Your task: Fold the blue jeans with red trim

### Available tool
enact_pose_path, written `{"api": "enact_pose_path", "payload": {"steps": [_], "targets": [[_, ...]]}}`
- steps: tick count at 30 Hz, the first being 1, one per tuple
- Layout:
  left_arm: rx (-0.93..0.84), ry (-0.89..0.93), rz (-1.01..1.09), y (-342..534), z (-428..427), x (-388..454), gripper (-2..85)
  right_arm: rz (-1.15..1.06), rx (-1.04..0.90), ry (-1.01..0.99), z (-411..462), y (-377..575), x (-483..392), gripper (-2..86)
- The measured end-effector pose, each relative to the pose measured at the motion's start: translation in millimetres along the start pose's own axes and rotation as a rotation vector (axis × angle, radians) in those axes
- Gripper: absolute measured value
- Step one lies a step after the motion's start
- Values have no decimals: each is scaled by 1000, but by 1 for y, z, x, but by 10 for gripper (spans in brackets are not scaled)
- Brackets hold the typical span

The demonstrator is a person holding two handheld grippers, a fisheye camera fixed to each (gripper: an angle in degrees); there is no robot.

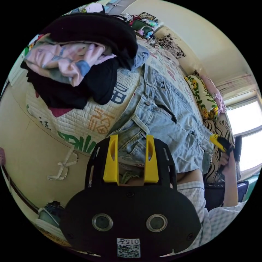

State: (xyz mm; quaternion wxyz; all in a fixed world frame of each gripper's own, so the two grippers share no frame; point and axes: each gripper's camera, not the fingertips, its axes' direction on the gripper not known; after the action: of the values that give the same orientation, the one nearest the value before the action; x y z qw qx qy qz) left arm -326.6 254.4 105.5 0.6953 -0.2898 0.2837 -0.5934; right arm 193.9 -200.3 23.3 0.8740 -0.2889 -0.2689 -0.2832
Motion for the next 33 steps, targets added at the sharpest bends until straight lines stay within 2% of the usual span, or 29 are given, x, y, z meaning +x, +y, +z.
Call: {"api": "enact_pose_path", "payload": {"steps": [5, 8, 10, 13, 16, 17, 21, 23, 25, 29, 33], "targets": [[76, -18, -55, 20, -47, -26, 141, -74, -139, 9, 97, -123, -90, 120], [19, 87, -58, 27, -55, -35, 152, -76, -246, 70, 158, -169, -123, 135], [-59, 147, -56, 31, -51, -36, 156, -55, -299, 113, 189, -188, -135, 145], [-72, 177, -70, 36, -56, -33, 148, -21, -426, 150, 237, -203, -145, 152], [-95, 160, -62, 40, -65, -31, 134, -105, -436, 333, 258, -206, -154, 98], [-100, 163, -61, 40, -67, -31, 130, -141, -438, 336, 261, -207, -155, 84], [-62, 244, 6, 49, -98, -31, 64, -102, -390, 232, 254, -213, -139, 40], [-16, 265, 75, 54, -119, -22, 52, -12, -289, 29, 239, -215, -122, 31], [63, 239, 157, 61, -150, -6, 43, 18, -183, -87, 224, -216, -118, 29], [188, 210, 205, 73, -190, 13, 38, -38, -34, -172, 207, -216, -139, 30], [238, 64, 246, 91, -207, 25, 41, -88, -56, -206, 222, -212, -150, 39]]}}
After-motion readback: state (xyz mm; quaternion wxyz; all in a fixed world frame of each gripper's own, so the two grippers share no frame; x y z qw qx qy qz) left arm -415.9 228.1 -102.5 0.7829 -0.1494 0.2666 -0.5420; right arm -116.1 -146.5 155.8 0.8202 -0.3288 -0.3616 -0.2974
